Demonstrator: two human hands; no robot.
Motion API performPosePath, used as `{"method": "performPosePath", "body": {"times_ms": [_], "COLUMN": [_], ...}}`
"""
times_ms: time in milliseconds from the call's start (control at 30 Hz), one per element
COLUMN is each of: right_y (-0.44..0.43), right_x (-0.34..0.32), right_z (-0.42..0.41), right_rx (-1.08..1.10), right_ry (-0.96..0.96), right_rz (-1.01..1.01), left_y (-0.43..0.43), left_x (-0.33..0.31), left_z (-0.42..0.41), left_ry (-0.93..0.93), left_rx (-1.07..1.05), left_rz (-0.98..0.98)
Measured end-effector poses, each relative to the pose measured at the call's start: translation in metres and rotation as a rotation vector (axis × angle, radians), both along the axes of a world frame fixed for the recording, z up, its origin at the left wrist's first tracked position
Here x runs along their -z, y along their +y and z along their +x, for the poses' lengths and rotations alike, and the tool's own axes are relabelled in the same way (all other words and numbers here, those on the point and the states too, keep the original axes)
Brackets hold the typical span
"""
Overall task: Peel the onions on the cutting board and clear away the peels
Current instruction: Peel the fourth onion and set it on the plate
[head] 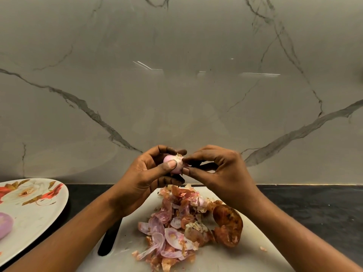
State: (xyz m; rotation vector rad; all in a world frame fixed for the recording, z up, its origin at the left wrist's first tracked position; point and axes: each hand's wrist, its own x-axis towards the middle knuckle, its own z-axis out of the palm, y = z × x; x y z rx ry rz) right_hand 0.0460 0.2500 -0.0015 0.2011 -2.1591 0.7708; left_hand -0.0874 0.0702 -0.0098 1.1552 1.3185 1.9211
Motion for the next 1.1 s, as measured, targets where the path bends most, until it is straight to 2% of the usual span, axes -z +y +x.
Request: {"method": "performPosePath", "body": {"times_ms": [200, 533, 800, 1100], "right_y": [-0.0007, 0.005, 0.005, 0.005], "right_x": [0.0032, -0.0013, -0.0041, -0.0038], "right_z": [-0.0016, -0.0008, 0.0007, -0.0001], "right_rx": [-0.017, 0.019, -0.02, -0.009], "right_ry": [0.017, 0.007, -0.025, -0.002], "right_rz": [0.076, -0.009, 0.048, 0.076], "left_y": [0.0007, -0.0013, -0.0019, -0.0003], "left_x": [0.0024, 0.001, -0.0004, -0.0007], "left_z": [-0.005, -0.005, -0.0053, -0.0057], "left_ry": [0.001, -0.046, 0.035, 0.014], "left_rx": [0.028, 0.084, 0.084, 0.06], "left_rz": [0.03, 0.047, 0.024, 0.011]}}
